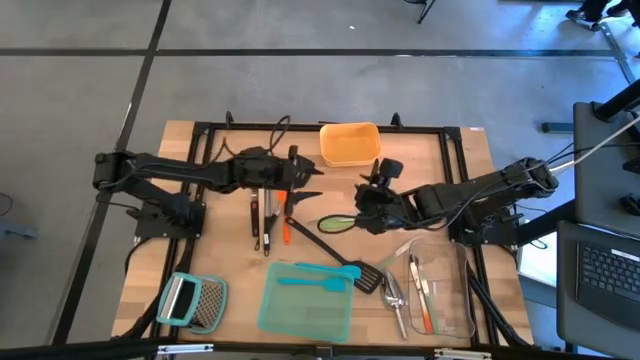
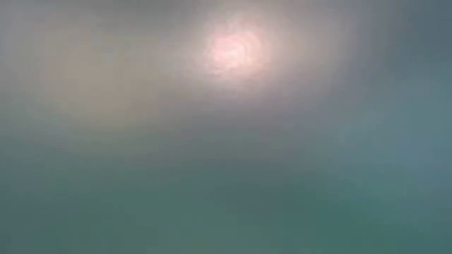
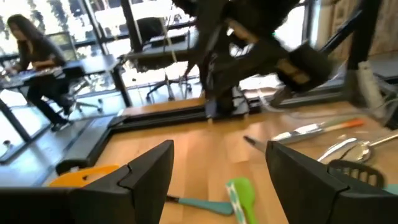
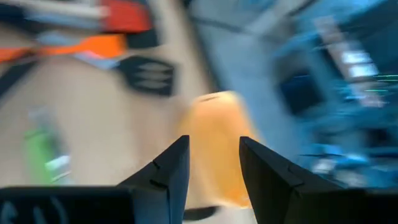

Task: Pick & Place Kitchen Items
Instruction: Put the blue patterned table knife into the transparent bin

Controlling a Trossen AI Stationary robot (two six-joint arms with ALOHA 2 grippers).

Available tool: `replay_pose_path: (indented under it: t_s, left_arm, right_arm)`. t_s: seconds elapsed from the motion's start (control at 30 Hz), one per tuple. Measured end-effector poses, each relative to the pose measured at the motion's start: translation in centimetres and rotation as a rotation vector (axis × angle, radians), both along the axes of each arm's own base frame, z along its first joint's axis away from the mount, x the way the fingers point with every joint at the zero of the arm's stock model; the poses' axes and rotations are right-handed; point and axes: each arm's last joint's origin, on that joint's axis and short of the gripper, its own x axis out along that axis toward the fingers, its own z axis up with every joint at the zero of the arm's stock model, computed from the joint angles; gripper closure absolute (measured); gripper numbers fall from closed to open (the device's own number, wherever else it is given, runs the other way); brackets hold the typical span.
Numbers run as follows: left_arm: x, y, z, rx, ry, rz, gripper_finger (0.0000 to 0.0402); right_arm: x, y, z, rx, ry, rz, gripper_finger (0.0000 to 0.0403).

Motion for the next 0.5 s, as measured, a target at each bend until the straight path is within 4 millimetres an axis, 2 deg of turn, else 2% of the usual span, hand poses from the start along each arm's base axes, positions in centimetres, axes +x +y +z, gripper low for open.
replay_pose_path:
  t_s: [0.13, 0.27, 0.37, 0.5]
  left_arm:
    - [1.0, 1.0, -1.7, -0.011, 0.033, 0.028, 0.0151]
    - [1.7, 1.9, -3.0, -0.023, 0.072, 0.045, 0.0151]
    - [2.0, 2.1, -3.1, -0.059, 0.071, 0.005, 0.0151]
    - [2.3, 2.0, -2.2, -0.133, 0.045, -0.130, 0.0151]
  right_arm:
    - [0.4, -1.3, -0.6, 0.214, 0.096, 0.107, 0.0263]
    - [0.5, -2.7, -1.7, 0.327, 0.145, 0.130, 0.0263]
    - [0.3, -3.9, -2.9, 0.374, 0.181, 0.112, 0.0263]
    - [0.1, -5.8, -4.5, 0.446, 0.206, 0.083, 0.0263]
